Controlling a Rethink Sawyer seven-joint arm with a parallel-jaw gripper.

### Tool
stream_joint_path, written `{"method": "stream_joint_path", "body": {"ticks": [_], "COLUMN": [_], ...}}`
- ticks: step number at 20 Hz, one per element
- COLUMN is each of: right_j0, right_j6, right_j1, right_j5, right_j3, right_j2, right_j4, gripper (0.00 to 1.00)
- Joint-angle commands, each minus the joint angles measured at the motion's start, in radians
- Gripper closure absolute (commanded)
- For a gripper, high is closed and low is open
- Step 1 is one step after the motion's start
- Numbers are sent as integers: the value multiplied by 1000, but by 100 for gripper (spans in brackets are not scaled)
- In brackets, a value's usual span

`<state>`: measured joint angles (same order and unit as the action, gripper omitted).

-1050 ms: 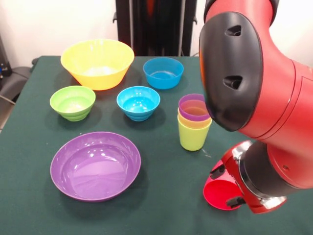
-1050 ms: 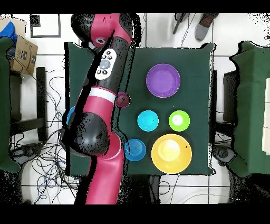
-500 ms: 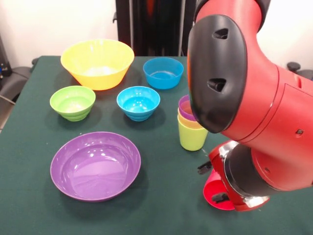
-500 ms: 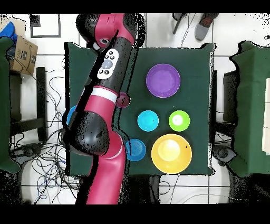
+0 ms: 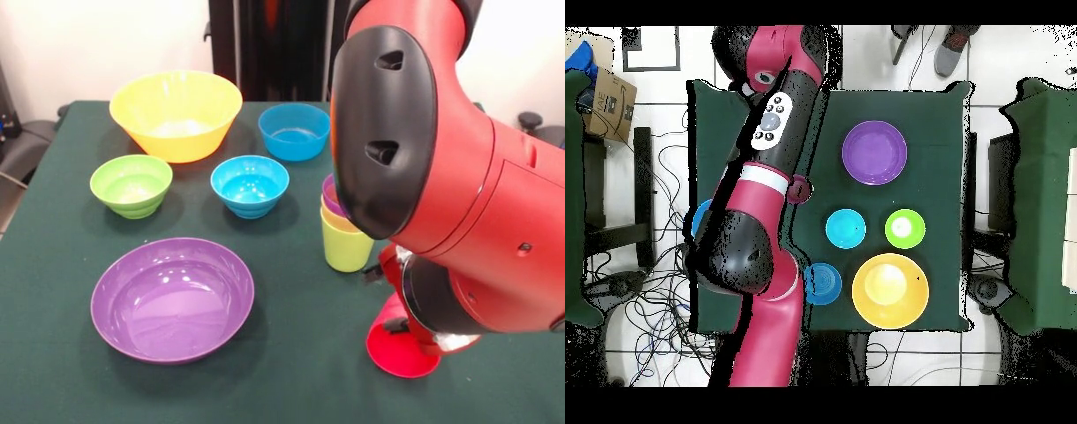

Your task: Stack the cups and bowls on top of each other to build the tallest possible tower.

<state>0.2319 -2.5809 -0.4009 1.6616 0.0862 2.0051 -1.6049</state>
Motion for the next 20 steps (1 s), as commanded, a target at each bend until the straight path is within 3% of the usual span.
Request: {"method": "stream_joint_path", "body": {"ticks": [1, 7, 20], "right_j0": [18, 48, 41], "right_j6": [167, 280, 237], "right_j1": [-4, -6, -37], "right_j5": [119, 170, 133], "right_j3": [-27, -47, -44], "right_j2": [50, 102, 87], "right_j4": [43, -18, -62], "gripper": [0, 0, 0]}}
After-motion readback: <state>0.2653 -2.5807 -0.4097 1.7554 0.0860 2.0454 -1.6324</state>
